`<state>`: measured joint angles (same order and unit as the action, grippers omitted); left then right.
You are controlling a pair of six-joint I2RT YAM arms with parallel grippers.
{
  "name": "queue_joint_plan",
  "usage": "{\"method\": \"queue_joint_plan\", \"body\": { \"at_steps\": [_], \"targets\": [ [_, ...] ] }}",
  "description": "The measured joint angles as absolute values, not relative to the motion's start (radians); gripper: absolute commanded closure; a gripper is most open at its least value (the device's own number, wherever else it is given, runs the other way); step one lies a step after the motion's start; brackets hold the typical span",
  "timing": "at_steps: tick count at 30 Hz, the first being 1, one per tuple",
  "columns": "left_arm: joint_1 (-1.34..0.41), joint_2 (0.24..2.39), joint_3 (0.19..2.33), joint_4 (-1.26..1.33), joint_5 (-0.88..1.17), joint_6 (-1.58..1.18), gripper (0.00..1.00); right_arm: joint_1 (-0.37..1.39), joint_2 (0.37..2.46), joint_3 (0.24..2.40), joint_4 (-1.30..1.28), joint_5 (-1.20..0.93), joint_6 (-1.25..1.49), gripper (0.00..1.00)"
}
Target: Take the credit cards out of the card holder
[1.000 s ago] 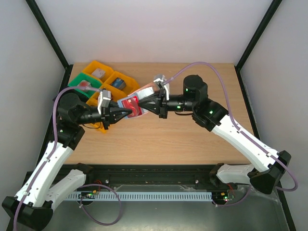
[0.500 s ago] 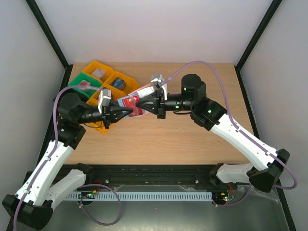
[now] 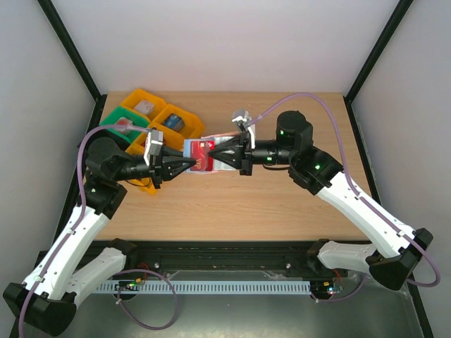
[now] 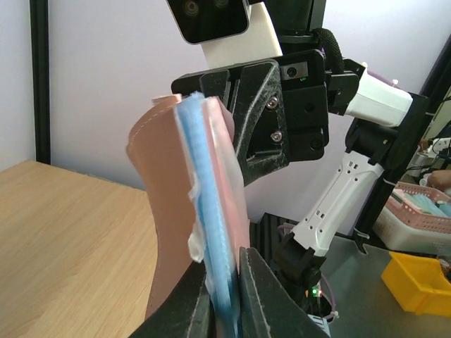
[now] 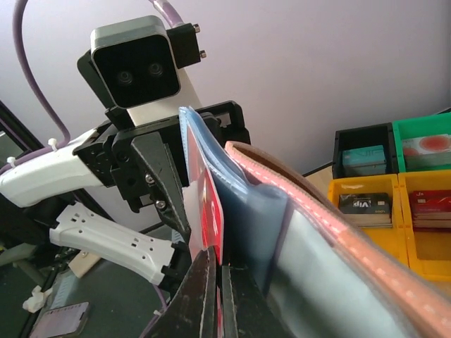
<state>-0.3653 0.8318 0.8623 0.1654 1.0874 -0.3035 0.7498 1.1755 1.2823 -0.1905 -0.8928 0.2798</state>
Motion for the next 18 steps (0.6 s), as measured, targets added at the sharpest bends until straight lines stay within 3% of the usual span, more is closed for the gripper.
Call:
{"method": "queue_joint_plan", "body": {
  "at_steps": [6, 10, 18],
  "targets": [
    [-0.365, 0.832, 0.862, 0.170, 1.082, -0.322, 0.98, 0.741, 1.172, 1.283, -0.197, -0.916, 0.280, 0.98],
    [-0.366, 0.832, 0.862, 0.171, 1.082, -0.327, 0.93, 0.734, 1.174, 1.287, -0.207, -0.930, 0.269, 0.98],
    [-0.365, 0.832, 0.862, 0.173, 1.081, -0.335, 0.94, 0.711, 1.174, 1.287, -0.244, -0.948, 0.254, 0.98]
  ]
}}
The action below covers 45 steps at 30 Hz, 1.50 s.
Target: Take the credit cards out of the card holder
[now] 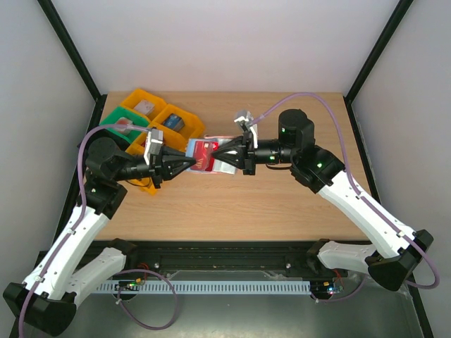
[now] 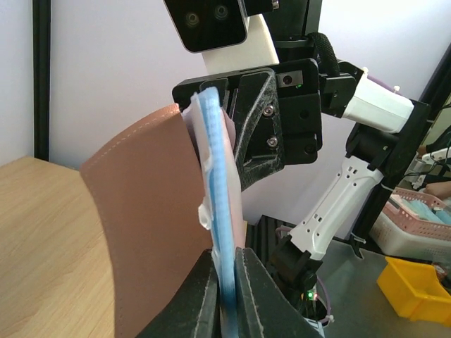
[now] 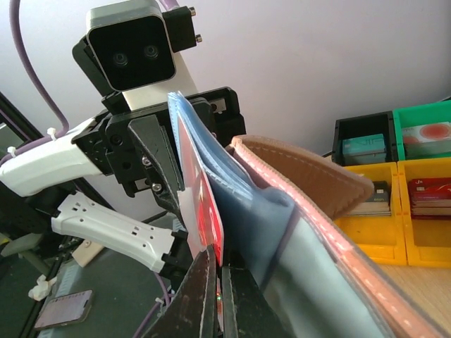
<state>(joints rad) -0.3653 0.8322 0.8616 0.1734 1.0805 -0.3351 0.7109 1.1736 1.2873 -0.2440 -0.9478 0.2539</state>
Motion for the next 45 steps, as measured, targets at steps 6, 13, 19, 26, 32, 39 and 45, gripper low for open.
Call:
{"method": "queue_joint_plan", "body": {
  "at_steps": [6, 13, 19, 26, 32, 39, 45],
  "targets": [
    [-0.366, 0.832, 0.856, 0.175, 1.081, -0.343, 0.92, 0.709, 1.174, 1.287, -0.249, -0.947, 0.250, 0.98],
    [-0.365, 0.829, 0.844, 0.190, 1.072, -0.369, 0.98, 0.699, 1.173, 1.287, -0.265, -0.941, 0.241, 0.98],
    [-0.365, 0.824, 0.830, 0.198, 1.046, -0.389, 0.98, 0.698, 1.161, 1.287, -0.295, -0.924, 0.216, 0.98],
    [-0.347, 0.814, 0.810, 0.232, 1.026, -0.438, 0.98, 0.624, 1.099, 1.256, -0.318, -0.883, 0.205, 0.98],
    [-0.347, 0.813, 0.804, 0.224, 0.998, -0.443, 0.98, 0.611, 1.069, 1.241, -0.323, -0.856, 0.204, 0.99],
    [-0.339, 0.820, 0.715, 0.205, 0.922, -0.456, 0.98, 0.593, 1.028, 1.241, -0.366, -0.793, 0.192, 0.99],
    [-0.352, 0.890, 0.605, 0.213, 0.910, -0.427, 0.98, 0.590, 0.999, 1.238, -0.412, -0.725, 0.181, 0.98]
  ]
}}
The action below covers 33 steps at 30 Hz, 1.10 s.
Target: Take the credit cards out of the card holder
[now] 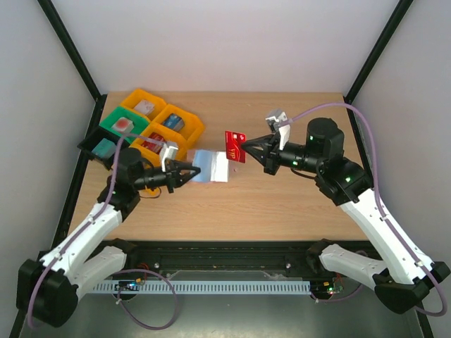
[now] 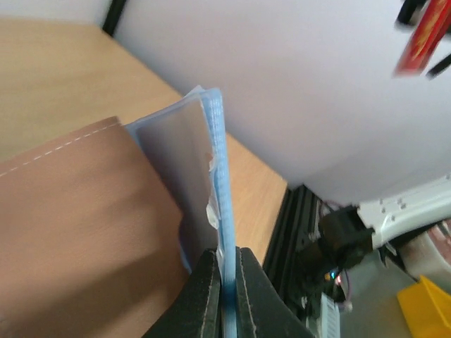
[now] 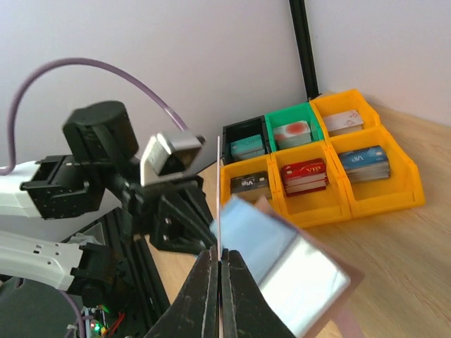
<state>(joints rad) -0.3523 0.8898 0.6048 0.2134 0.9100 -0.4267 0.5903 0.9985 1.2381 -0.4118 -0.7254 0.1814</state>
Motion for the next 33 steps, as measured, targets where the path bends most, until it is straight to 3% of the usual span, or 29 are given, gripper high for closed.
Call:
{"method": "queue_joint_plan", "body": {
  "at_steps": [9, 15, 17, 26, 33],
  "targets": [
    [-0.542, 1.019, 0.475, 0.194, 0.939, -0.160, 0.95, 0.589, 0.986, 1.223, -0.430, -0.711, 0.191, 0.98],
    [-0.559, 1.081, 0.421, 0.178, 0.697, -0.107, 0.38, 0.589, 0.979, 1.205, -0.431, -0.715, 0.207, 0.98],
    [-0.555, 1.075, 0.416, 0.174, 0.588, -0.130, 0.28, 0.589, 0.979, 1.198, -0.431, -0.715, 0.214, 0.98],
    [-0.465, 0.842, 0.510, 0.050, 0.415, -0.011, 0.20, 0.589, 1.066, 1.226, -0.455, -0.739, 0.247, 0.98],
    [-0.521, 0.474, 0.521, 0.189, 0.440, 0.651, 0.19, 0.591, 1.148, 1.238, -0.459, -0.870, 0.292, 0.98]
  ]
}}
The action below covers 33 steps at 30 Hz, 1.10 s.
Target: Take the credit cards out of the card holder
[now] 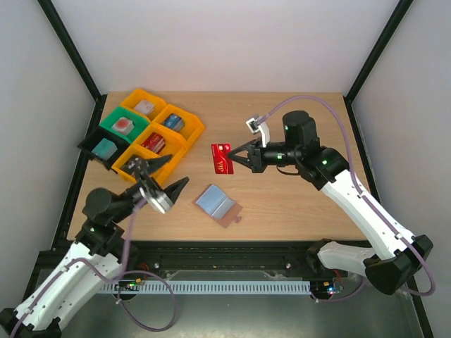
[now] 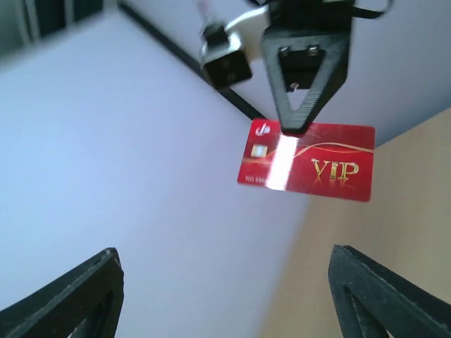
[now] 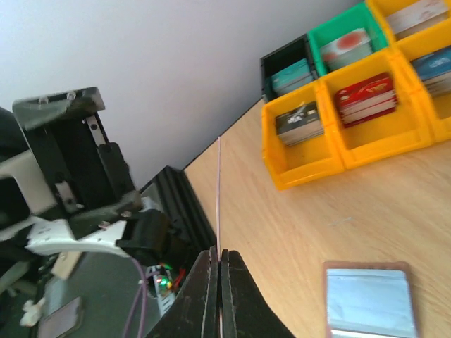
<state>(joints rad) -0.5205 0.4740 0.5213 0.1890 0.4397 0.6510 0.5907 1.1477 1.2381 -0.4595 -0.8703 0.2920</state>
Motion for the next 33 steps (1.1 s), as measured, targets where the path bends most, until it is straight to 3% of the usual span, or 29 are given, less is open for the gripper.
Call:
{"method": "queue_joint_plan", "body": {
  "at_steps": [5, 11, 20, 33],
  "targets": [
    [-0.580, 0.466, 0.349, 0.421, 0.391, 1.345, 0.19, 0.617, 1.164, 1.250, -0.453, -0.940, 0.323, 0.98],
    [-0.580, 0.648, 0.313, 0.626, 0.406, 1.784, 0.20, 0.689, 1.169, 1.243, -0.387, -0.955, 0.376, 0.98],
    [-0.583, 0.703, 0.315, 0.762, 0.466, 1.955, 0.37, 0.749, 1.232, 1.242, -0.349, -0.956, 0.394, 0.98],
    [-0.596, 0.627, 0.315, 0.694, 0.423, 1.946, 0.35, 0.699, 1.231, 1.262, -0.383, -0.934, 0.328, 0.98]
  ]
}}
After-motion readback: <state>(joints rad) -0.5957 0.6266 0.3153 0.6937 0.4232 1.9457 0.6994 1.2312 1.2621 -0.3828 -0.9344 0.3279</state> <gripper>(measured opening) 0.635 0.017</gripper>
